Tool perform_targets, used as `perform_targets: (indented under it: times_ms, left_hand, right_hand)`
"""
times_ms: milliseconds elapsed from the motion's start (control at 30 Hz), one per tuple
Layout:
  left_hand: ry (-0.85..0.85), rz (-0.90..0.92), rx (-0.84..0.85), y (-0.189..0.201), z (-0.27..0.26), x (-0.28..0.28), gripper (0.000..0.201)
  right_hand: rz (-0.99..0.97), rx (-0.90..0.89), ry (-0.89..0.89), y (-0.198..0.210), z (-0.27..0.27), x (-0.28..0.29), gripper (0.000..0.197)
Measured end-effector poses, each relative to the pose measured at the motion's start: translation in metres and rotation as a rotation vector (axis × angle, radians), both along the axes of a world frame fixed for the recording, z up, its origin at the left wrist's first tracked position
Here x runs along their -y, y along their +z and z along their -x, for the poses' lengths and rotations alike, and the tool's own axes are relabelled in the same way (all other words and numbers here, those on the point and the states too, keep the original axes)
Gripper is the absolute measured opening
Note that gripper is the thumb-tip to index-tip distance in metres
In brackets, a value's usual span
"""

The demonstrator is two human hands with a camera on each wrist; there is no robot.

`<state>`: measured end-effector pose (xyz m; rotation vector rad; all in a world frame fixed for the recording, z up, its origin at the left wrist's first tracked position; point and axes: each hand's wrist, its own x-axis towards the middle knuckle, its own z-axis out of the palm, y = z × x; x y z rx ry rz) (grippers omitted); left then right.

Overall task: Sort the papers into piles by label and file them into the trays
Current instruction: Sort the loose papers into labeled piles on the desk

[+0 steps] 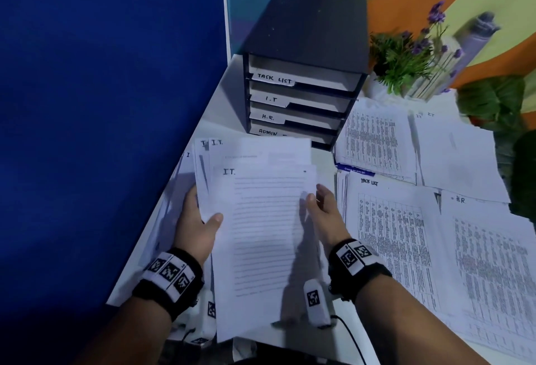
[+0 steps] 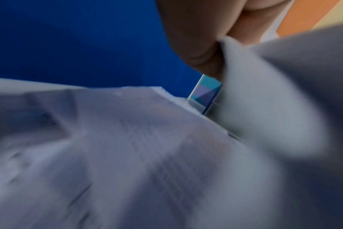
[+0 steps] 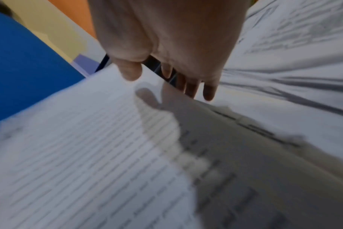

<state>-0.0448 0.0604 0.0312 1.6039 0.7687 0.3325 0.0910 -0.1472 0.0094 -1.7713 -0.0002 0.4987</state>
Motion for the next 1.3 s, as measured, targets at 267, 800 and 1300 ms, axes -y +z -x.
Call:
perform_targets:
  times_ms: [267, 800, 1300]
  left_hand:
    - [-0.009, -0.062, 0.303, 0.075, -0.030, -0.002, 0.030]
    - [0.082, 0.045, 0.014, 0.023, -0.028, -0.006, 0.022]
    - [0.199, 0.045, 0.089, 0.048, -0.093, 0.044, 0.025]
  right_hand:
    - [-0.462, 0.279, -0.041, 0.088, -0.005, -0.010, 0.044]
    - [-0.413, 0.069, -0.106, 0.080, 0.012, -0.020, 0.043]
    - [0.106, 0.207, 0.039, 0.048, -0.021, 0.063, 0.011]
